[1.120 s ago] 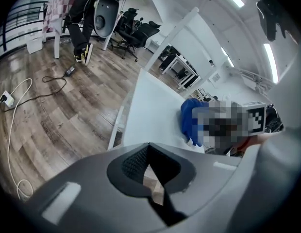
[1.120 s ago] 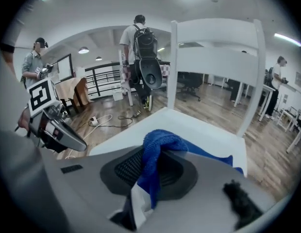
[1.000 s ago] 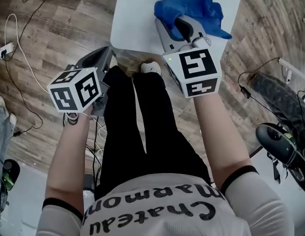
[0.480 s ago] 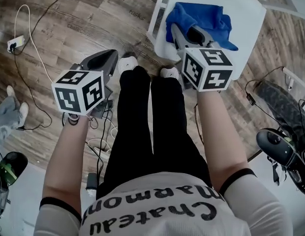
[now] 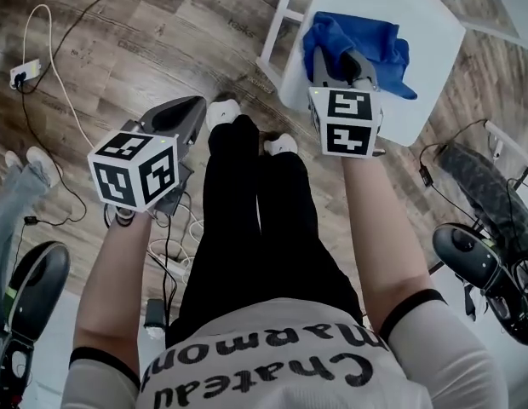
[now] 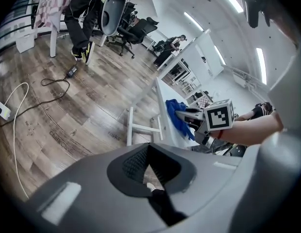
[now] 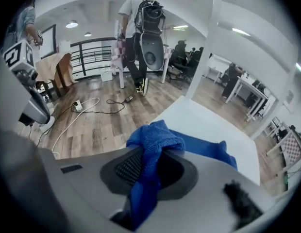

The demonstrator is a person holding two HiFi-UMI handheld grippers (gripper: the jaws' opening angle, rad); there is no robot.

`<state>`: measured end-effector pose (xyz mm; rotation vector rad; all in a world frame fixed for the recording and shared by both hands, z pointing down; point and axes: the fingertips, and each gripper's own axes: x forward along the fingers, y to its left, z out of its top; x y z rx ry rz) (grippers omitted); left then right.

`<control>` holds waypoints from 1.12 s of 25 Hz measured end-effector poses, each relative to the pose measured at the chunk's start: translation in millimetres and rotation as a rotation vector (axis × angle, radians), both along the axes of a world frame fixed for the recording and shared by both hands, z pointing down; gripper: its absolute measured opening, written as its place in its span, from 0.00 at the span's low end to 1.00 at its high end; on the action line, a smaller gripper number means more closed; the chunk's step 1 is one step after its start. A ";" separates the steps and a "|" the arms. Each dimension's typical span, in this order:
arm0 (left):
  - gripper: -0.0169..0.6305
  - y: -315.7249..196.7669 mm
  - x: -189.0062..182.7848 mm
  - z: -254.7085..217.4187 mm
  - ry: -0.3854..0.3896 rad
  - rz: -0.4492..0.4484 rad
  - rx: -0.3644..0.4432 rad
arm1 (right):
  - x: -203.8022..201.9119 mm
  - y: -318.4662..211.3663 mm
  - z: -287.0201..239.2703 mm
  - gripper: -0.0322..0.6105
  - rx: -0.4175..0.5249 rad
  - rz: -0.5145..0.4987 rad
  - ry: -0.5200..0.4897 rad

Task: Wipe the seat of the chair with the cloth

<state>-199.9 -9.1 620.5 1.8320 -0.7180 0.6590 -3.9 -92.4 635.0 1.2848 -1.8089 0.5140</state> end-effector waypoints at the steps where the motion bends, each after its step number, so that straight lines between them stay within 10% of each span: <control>1: 0.04 3.8 1.3 0.7 0.000 -0.011 -0.004 | 1.1 0.2 0.0 0.17 0.005 0.004 -0.010; 9: 0.04 65.3 43.5 13.3 -0.007 0.012 -0.081 | 41.5 10.7 -1.1 0.17 0.033 0.066 -0.044; 28: 0.04 84.6 171.4 3.8 0.020 0.194 -0.049 | 313.7 118.4 0.5 0.17 -0.025 0.361 0.052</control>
